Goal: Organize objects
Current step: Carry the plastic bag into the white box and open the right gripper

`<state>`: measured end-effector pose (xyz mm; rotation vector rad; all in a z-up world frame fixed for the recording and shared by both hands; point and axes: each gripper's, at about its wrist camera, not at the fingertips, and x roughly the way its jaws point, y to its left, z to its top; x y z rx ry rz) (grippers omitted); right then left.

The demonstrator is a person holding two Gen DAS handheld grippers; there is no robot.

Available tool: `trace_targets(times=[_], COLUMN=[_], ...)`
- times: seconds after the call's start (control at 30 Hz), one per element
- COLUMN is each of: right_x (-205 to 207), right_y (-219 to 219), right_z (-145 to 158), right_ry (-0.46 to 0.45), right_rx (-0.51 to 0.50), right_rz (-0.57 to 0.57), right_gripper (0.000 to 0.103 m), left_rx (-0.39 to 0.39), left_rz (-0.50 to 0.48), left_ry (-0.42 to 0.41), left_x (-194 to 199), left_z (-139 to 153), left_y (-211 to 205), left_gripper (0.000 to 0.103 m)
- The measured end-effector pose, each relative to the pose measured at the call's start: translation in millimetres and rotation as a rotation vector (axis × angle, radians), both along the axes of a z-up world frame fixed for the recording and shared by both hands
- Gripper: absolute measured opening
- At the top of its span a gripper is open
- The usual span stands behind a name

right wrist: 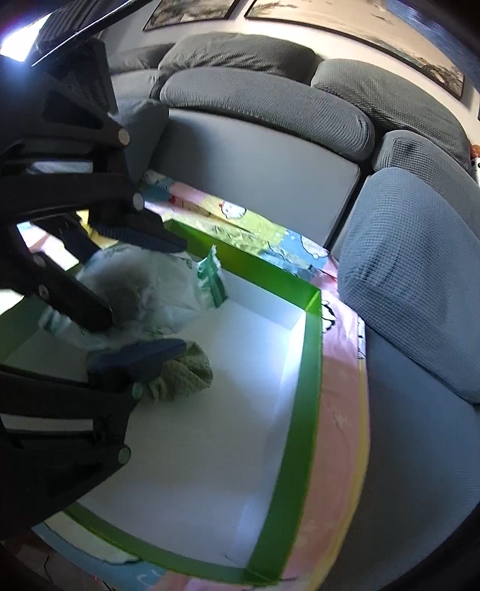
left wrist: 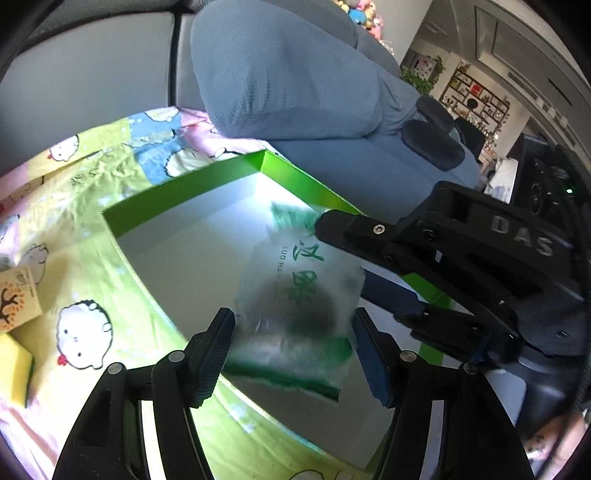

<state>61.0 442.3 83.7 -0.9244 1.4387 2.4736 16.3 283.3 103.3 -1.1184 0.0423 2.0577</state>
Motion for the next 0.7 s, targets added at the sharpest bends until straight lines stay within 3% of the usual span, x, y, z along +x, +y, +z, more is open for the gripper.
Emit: trace_targets(times=[0.23,0.3,0.33,0.5,0.57,0.63,0.7], right_x=[6,5,4,-1,-6,-12,-16], right_y=[-6,-9,-11,-18,-27,-35,-37], right_z=[11,14,16,18,21,23,20], right_ry=[-0.057,-0.087,-0.109,-0.196,-0.280,-0.326,-0.350], right_rx=[0.134,0.189,0.227,0.354,0.497,0.599,0.605], right_rz=[-0.092,-0.119,-0.132,-0.187,-0.224,-0.224,-0.223], right_gripper=[0.065,0.078,0.080,0.082,0.082,0.082,0.081], left_rx=[0.066,0.061,0.059,0.059,0.052,0.059,0.063], left_rz=[0.092,0.120,0.132,0.238,0.292,0.329,0.372], left_ry=[0.047,0.058,0.062,0.071,0.080,0.085,0.058], left_x=[8,10,11,17,18,15,9], left_z=[21,26,27,27,22,15,6], left_y=[-51,-66,-73,-126,-145,-162,-179], left_gripper=[0.073,0.073,0.073,0.076,0.083,0.083,0.083])
